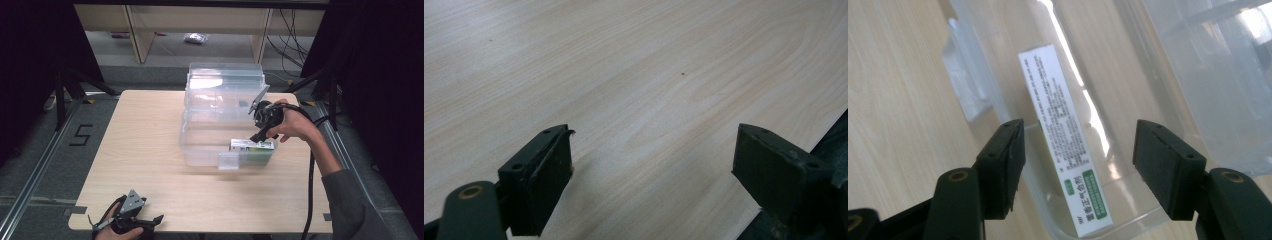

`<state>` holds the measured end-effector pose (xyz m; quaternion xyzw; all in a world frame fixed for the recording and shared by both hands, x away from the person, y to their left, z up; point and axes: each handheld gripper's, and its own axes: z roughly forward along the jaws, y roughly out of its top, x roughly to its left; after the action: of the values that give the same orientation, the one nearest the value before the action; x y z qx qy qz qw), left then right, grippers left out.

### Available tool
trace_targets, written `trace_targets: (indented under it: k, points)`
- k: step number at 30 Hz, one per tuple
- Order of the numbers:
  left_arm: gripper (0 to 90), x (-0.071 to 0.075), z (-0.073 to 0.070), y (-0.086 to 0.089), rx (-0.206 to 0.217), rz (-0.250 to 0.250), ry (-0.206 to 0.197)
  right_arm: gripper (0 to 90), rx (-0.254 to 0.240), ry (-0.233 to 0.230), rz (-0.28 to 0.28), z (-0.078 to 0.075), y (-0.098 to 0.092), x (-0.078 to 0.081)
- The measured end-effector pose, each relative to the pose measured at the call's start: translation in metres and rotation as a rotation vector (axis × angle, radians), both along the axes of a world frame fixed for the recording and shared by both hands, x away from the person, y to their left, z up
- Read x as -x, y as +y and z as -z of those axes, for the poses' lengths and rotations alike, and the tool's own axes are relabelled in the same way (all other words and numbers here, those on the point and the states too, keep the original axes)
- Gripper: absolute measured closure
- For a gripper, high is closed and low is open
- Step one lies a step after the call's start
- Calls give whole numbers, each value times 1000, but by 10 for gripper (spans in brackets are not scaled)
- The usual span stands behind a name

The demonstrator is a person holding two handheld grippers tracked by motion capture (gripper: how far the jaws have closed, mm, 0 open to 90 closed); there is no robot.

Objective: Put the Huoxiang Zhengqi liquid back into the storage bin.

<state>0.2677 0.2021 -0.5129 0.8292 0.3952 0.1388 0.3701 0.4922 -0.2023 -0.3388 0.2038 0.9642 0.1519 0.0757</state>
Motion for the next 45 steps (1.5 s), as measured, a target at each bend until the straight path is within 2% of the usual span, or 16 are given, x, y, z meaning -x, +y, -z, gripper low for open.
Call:
trace_targets:
  k: [2,7,9,15,17,23,26,27,33,35,36,39,40,41,44,45]
  points:
    - [155,0,0,0,0,1,1,380,-31,0,-1,-1,1,5]
    - [155,0,0,0,-1,5,-1,362,-44,-18,-2,-2,2,9]
    - [155,0,0,1,-2,7,2,359,-75,-17,1,-2,2,11]
    - [155,0,0,0,0,6,2,331,-115,-19,63,1,0,14]
    - [155,0,-1,0,1,7,1,306,-141,-31,121,5,-2,17]
    - [155,0,0,0,0,8,1,274,-190,-60,157,9,-5,26]
    - [155,0,-1,1,-7,10,3,275,-210,-51,192,10,-4,33]
    - [155,1,1,-2,36,-17,-4,279,-231,-69,176,10,-5,38]
    - [155,0,0,-1,15,-8,-4,279,-289,-103,165,15,-6,52]
    - [155,0,-1,1,2,6,2,279,-309,-98,196,17,-5,57]
    - [155,0,-1,1,-3,8,1,279,-315,-144,175,20,-7,57]
    - [155,1,-1,1,-2,10,3,275,-321,-111,235,23,-7,67]
    - [155,1,0,-1,14,-1,0,274,-332,-144,203,27,-8,67]
    - [155,1,1,-2,28,-14,-3,273,-332,-128,198,26,-8,70]
    - [155,0,0,-1,15,-8,-3,272,-374,-154,198,31,-8,74]
    - [155,0,1,-1,14,-8,-2,272,-358,-169,194,31,-9,76]
